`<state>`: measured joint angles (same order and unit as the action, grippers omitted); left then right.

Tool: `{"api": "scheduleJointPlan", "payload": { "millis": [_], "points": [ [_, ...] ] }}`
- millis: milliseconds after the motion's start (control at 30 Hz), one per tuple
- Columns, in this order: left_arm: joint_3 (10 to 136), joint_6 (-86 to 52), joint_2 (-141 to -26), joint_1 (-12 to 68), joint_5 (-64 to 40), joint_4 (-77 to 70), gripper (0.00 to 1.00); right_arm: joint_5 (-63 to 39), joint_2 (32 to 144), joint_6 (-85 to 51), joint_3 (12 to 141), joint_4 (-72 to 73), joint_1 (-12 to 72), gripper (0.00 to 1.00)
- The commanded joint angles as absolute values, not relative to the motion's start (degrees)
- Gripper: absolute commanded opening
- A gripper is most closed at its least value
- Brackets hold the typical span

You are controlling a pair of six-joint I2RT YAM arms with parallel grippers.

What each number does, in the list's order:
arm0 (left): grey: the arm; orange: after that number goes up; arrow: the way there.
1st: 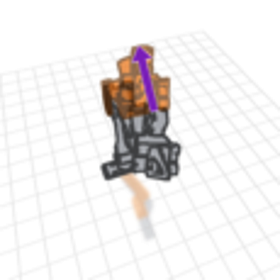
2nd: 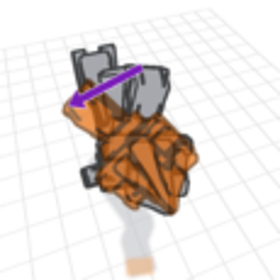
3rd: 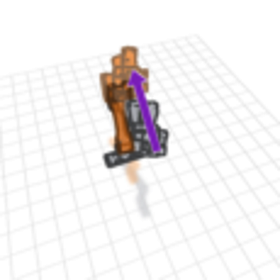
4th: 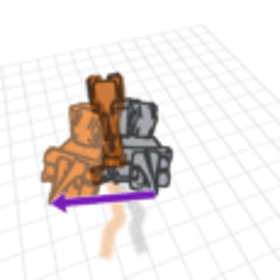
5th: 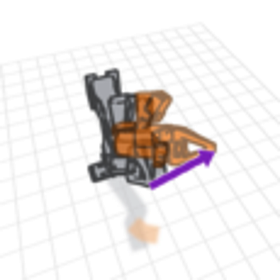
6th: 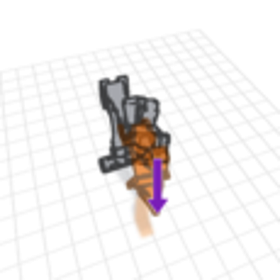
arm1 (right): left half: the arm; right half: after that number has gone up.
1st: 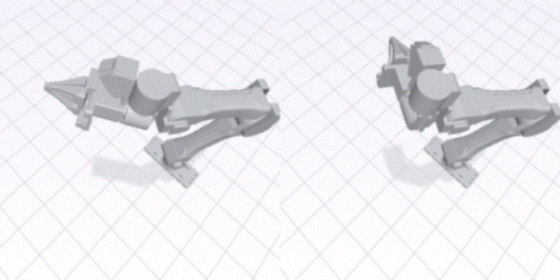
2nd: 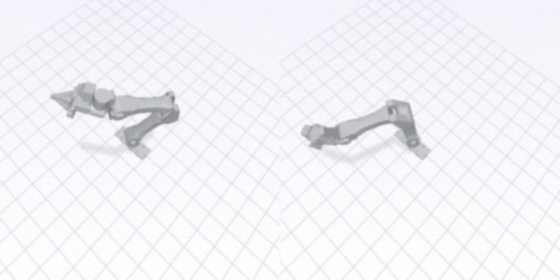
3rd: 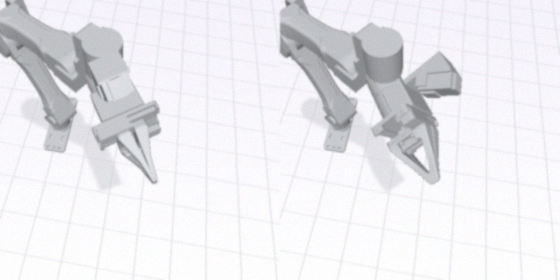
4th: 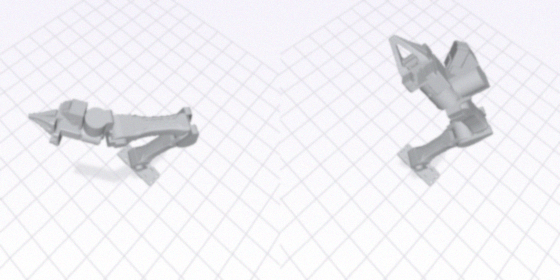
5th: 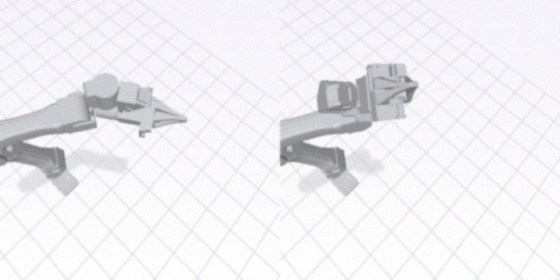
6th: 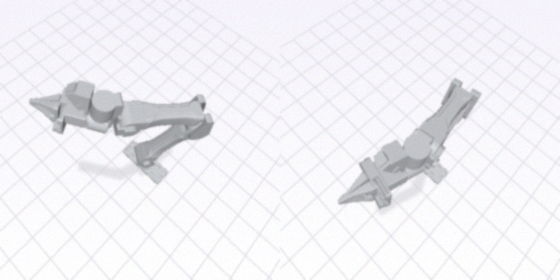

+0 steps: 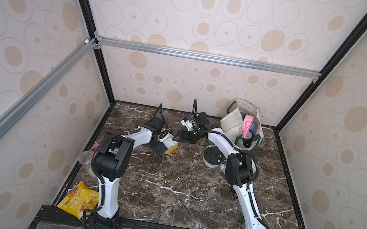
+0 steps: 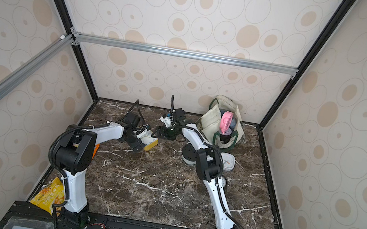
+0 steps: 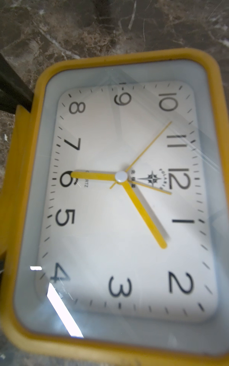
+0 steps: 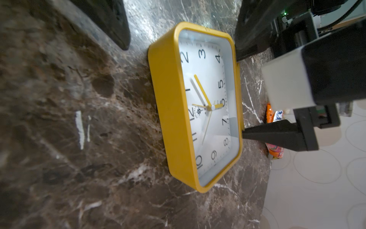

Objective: Put the alarm clock into the canvas bag
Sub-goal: Pick up the alarm from the center of the board.

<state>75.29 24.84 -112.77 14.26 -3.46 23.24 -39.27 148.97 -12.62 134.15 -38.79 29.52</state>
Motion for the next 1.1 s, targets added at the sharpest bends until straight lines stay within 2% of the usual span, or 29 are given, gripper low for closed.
{"api": "scheduleJointPlan", "payload": {
  "millis": [0, 300, 533, 700, 900, 1067],
  "points": [
    [76.9, 26.4, -114.6, 13.9, -6.0, 24.3, 0.98, -35.8, 150.2, -7.7, 135.7, -44.0, 31.1, 0.82],
    [77.5, 24.3, -114.5, 14.0, -12.5, 23.9, 0.98, -36.8, 150.5, -7.6, 134.7, -44.0, 32.1, 0.77],
    [77.9, 22.9, -115.3, 14.1, -12.9, 24.6, 0.82, -37.6, 150.3, -8.3, 134.7, -43.4, 32.1, 0.75],
    [77.7, 22.6, -115.6, 14.5, -11.6, 24.5, 0.74, -37.9, 149.8, -8.4, 134.1, -43.1, 32.1, 0.74],
    [75.5, 22.3, -114.0, 15.4, -10.7, 22.9, 0.69, -39.1, 146.7, -9.1, 132.1, -41.6, 31.4, 0.74],
    [72.6, 20.3, -110.4, 16.0, -11.0, 20.4, 0.66, -40.5, 137.8, -14.2, 120.4, -31.5, 29.2, 0.77]
  ]
}}
